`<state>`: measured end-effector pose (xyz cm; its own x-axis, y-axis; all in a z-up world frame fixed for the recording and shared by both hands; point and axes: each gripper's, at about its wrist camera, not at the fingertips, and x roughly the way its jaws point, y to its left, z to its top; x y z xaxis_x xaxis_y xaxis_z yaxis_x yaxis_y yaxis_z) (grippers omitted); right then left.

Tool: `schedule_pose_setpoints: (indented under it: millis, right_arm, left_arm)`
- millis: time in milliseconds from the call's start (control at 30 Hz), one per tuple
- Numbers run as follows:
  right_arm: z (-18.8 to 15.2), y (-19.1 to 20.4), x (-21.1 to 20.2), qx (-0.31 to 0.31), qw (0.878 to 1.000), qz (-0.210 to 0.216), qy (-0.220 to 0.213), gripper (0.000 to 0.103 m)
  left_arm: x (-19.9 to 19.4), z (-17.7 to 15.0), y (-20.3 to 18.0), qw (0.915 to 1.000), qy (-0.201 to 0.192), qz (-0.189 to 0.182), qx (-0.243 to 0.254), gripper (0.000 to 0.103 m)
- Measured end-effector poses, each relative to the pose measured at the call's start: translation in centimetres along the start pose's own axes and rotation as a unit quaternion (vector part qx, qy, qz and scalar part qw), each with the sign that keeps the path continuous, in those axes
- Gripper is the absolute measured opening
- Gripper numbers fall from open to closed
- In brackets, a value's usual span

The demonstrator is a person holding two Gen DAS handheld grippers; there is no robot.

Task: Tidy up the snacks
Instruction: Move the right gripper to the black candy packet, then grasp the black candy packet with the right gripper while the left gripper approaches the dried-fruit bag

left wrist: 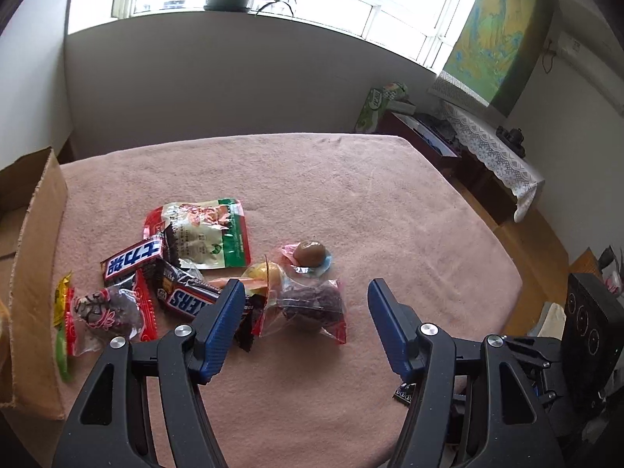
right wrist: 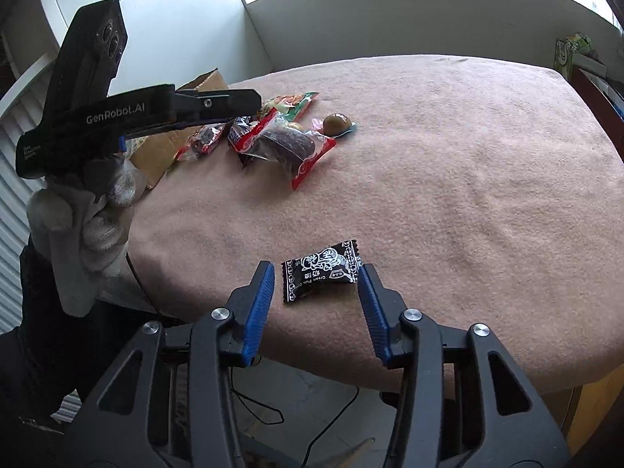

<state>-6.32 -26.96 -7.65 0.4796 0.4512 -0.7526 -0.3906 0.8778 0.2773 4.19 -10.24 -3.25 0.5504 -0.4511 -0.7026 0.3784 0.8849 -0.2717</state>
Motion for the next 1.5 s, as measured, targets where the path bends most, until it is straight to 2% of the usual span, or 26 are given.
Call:
schedule_pose_setpoints:
  millis: [133,233,400,600,733,900,1033,1233,1500]
  right_arm:
    - [-0.5,0.3,0.1,-0.009,1.000,0.017,0.011,0.041]
    - [-0.6,1.0,1.4,-0.032,0.999,-0.014,0.029,0.030]
    - [0.5,1.1,2.2,-0.041,0.998,-0.042,0.023,0.019]
    - [2.6,0.5,3.3,-0.029,0.997,-0.064,0.017,0.018]
    - [4.2,-0.7,4.0,-0.008,0.996,-0.093,0.005,0.015]
    - [5.0,-2.3,3.6,0.027,0.995,-0.098,-0.004,0.015]
    - [5.2,-3.0,3.3,0.029,0.992,-0.123,-0.012,0.016]
    - [5.3,-3.9,3.0,0.046,0.993,-0.105,-0.017,0.017]
    - [5.2,-4.3,2.6,0.055,0.993,-0.098,-0.021,0.018]
  left_arm:
    - [0.9,1.1,0.2,0.9999,0.000,-0.006,-0.014,0.064]
    - [1.6,1.3,0.7,0.9998,0.008,-0.006,-0.018,0.064]
    - [2.4,1.1,1.0,0.9996,0.020,-0.006,-0.021,0.064]
    - [3.0,1.5,1.1,0.9986,0.030,-0.030,-0.032,0.064]
    - [4.1,1.6,0.4,0.9980,0.049,-0.035,-0.019,0.064]
    - [4.6,0.6,0.4,0.9958,0.076,-0.049,-0.012,0.064]
    - [4.2,-1.0,-0.4,0.9941,0.093,-0.054,0.012,0.064]
    - [3.3,-3.0,-2.0,0.9944,0.090,-0.025,0.050,0.064]
    - [1.3,-3.8,-1.5,0.9966,0.070,-0.032,0.030,0.064]
